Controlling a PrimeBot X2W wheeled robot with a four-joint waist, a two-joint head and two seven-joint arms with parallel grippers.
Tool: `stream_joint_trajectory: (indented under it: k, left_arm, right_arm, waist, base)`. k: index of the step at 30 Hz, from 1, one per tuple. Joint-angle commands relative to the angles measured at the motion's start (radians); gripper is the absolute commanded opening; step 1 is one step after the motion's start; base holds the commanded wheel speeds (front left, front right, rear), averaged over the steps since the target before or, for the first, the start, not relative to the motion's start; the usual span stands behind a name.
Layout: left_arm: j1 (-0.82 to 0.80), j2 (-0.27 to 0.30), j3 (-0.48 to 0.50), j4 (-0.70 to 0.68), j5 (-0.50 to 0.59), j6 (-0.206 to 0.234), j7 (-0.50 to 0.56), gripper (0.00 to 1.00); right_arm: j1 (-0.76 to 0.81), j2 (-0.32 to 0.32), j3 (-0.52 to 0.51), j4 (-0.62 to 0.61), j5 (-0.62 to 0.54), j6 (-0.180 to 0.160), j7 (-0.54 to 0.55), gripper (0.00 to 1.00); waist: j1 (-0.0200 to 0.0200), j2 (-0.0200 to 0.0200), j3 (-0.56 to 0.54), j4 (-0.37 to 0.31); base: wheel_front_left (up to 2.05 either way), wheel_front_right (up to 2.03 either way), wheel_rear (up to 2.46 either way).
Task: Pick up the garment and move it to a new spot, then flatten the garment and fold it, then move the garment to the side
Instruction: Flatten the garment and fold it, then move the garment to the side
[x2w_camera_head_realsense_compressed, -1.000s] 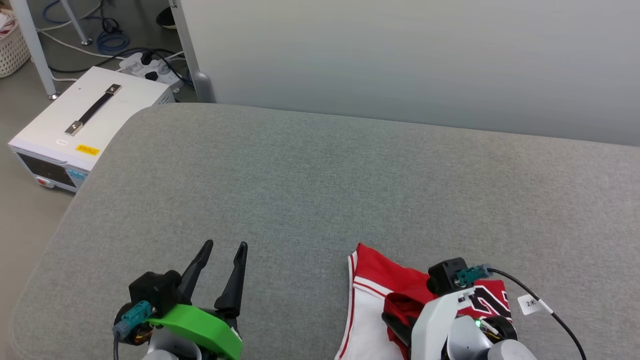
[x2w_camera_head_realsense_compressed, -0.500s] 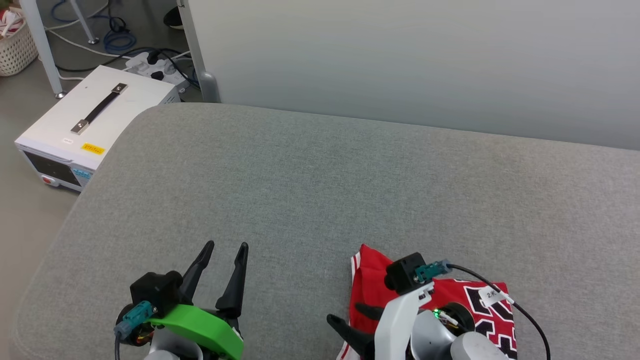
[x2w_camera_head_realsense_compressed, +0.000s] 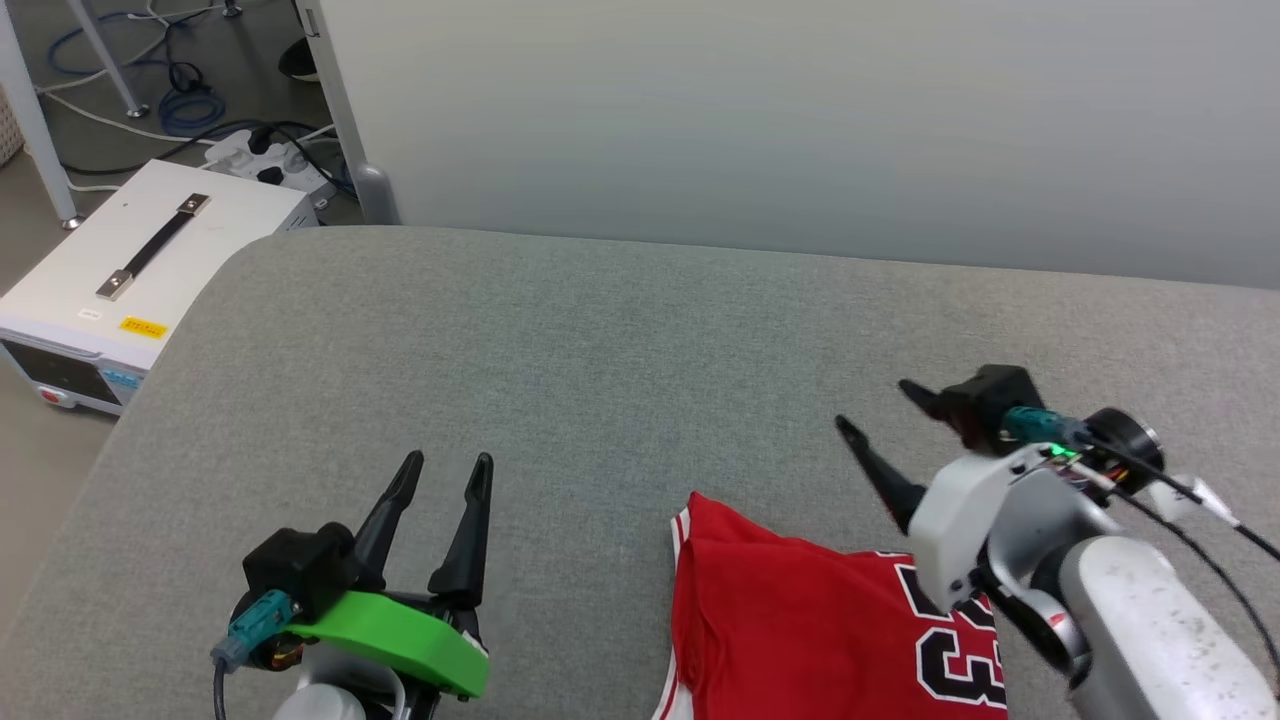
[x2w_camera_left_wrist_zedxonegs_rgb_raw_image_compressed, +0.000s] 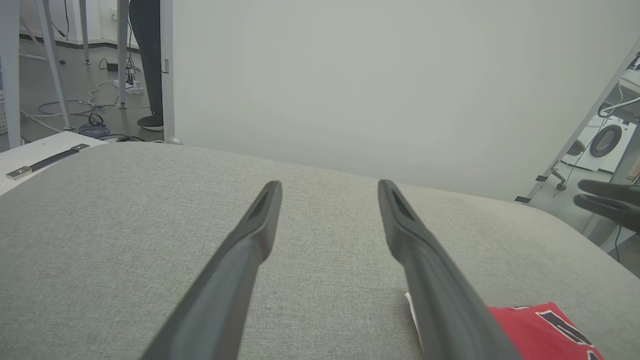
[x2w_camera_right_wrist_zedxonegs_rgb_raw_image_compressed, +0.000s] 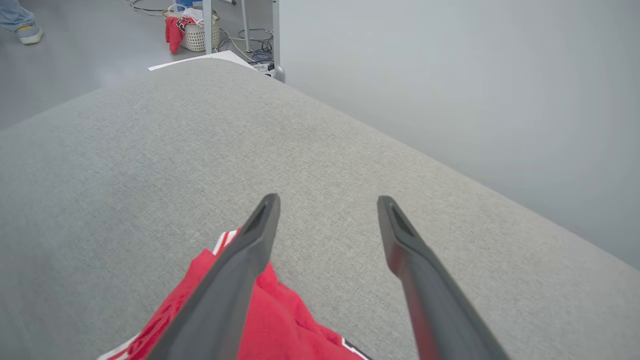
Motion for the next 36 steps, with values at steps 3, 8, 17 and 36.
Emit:
stream_joint_trajectory:
  k: [3,8,17,36]
  left_arm:
    - [0.004,-0.020,0.022,-0.019,0.020,-0.012,-0.006,1.00]
    - [0.014,-0.046,0.049,-0.039,0.049,-0.024,-0.006,1.00]
    - [0.054,-0.112,0.126,-0.059,0.143,-0.038,-0.006,1.00]
    - [0.099,-0.169,0.192,-0.084,0.272,-0.066,-0.006,1.00]
  right_arm:
    - [-0.017,-0.086,-0.048,-0.003,-0.062,-0.001,-0.115,1.00]
    - [0.042,-0.145,-0.157,-0.016,-0.095,-0.001,-0.248,1.00]
    - [0.273,-0.043,-0.440,-0.192,-0.137,-0.001,-0.443,1.00]
    - [0.391,0.119,-0.479,-0.219,-0.160,-0.001,-0.495,1.00]
  waist:
    - [-0.0001,-0.0001,0.006,-0.020]
    - [-0.0001,-0.0001,0.017,-0.040]
    - [-0.0001,-0.0001,0.037,-0.076]
    - [-0.0001,-0.0001,0.027,-0.057]
  base:
    - [0.00,0.00,0.00]
    - [0.00,0.00,0.00]
    - [0.00,0.00,0.00]
    - [0.00,0.00,0.00]
